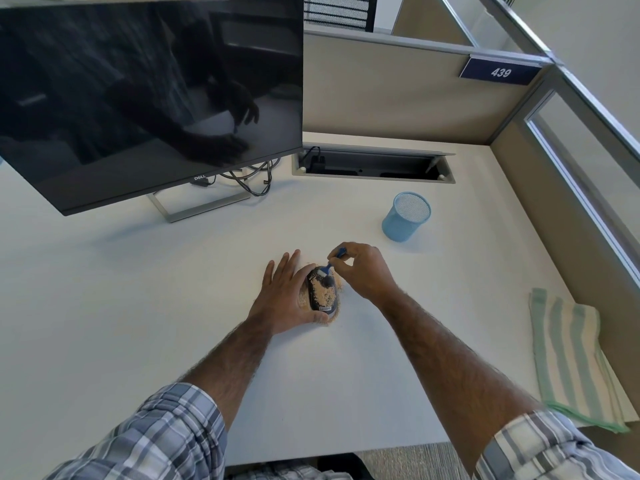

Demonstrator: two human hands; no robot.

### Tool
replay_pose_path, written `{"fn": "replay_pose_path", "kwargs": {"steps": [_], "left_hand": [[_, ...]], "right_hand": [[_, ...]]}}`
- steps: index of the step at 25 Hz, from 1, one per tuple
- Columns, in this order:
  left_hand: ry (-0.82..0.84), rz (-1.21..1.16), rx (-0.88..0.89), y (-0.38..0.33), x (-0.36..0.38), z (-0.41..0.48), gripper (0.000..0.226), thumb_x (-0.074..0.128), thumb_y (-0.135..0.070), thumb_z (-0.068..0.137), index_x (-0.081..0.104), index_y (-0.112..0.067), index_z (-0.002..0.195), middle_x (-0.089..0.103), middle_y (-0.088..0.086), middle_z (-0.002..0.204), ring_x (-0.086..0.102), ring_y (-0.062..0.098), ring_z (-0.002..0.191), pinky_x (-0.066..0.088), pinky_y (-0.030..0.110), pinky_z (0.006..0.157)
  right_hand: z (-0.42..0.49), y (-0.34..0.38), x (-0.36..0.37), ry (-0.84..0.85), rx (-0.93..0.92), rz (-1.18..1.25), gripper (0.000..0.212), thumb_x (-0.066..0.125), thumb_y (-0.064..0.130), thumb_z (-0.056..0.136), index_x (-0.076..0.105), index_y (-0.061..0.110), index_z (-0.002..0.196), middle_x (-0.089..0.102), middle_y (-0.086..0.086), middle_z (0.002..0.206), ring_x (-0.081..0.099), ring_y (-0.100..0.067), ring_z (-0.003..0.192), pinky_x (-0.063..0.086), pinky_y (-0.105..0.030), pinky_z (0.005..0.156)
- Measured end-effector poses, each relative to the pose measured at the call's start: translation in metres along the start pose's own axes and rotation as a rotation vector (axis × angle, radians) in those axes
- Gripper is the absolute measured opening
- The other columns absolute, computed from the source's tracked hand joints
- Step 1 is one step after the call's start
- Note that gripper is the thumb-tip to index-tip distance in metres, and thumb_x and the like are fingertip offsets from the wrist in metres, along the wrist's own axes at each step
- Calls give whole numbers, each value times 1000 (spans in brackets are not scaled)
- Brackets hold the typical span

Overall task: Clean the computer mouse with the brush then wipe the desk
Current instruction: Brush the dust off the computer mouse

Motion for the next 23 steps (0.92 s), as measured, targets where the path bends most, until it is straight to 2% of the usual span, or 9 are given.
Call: {"fn": "replay_pose_path", "kwargs": {"steps": [15,19,23], "left_hand": [[3,20,-2,0,0,-1,118,61,-91,62,17,-38,157,-10,0,172,-18,19,157,-10,49,126],[1,18,2,1,0,0,118,62,-91,62,17,-37,158,-10,1,172,-18,19,157,-13,46,125],[5,20,-3,1,0,0,118,61,-92,62,15,-38,157,-11,1,172,-19,19,157,-13,47,125]], "right_hand": [[3,-5,1,-27,55,16,11,65,17,86,75,20,89,74,5,84,68,-16,81,58,-37,77],[6,-7,0,-42,87,24,12,64,19,87,76,22,89,74,7,85,64,-9,73,55,-32,72],[9,-8,0,-60,119,-13,13,62,21,87,75,19,90,74,2,85,67,-20,80,58,-38,76]]}}
Point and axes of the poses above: each hand's wrist, its own z-axis towards the middle knuckle, its own x-axis out of the palm, y = z × x, the point moved 4 cm from there along z, towards the middle knuckle
